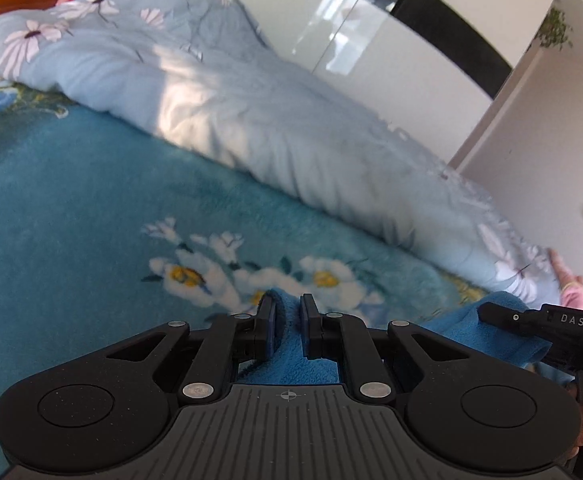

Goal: Fold clothes
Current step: 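Lower the held jacket onto the bed and open both grippers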

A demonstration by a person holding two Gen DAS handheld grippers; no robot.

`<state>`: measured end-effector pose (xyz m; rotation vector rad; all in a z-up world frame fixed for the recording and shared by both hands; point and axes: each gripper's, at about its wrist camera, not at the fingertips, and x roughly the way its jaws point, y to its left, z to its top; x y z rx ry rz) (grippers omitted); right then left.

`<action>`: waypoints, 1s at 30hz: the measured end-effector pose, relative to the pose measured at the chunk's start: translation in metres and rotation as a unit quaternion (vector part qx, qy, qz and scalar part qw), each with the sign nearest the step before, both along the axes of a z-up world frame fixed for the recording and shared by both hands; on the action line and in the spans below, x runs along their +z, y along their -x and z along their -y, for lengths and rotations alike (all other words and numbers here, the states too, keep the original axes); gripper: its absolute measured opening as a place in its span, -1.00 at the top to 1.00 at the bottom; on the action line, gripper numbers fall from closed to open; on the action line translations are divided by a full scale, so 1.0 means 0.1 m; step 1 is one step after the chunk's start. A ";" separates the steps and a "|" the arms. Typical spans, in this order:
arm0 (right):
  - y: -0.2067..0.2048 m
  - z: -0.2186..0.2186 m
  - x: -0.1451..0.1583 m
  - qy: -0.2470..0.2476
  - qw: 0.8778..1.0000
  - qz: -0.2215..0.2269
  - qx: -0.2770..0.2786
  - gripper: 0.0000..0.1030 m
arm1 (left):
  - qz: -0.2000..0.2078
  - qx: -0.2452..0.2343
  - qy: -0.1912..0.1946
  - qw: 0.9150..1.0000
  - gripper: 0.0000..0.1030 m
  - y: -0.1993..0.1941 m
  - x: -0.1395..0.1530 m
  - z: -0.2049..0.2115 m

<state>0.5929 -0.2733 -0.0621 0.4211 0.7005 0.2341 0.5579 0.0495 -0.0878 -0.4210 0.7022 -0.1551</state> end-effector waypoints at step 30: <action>2.36 -0.40 0.49 0.074 0.993 0.019 0.084 -0.25 | 0.009 0.044 -0.026 0.999 -0.79 2.86 0.69 -0.56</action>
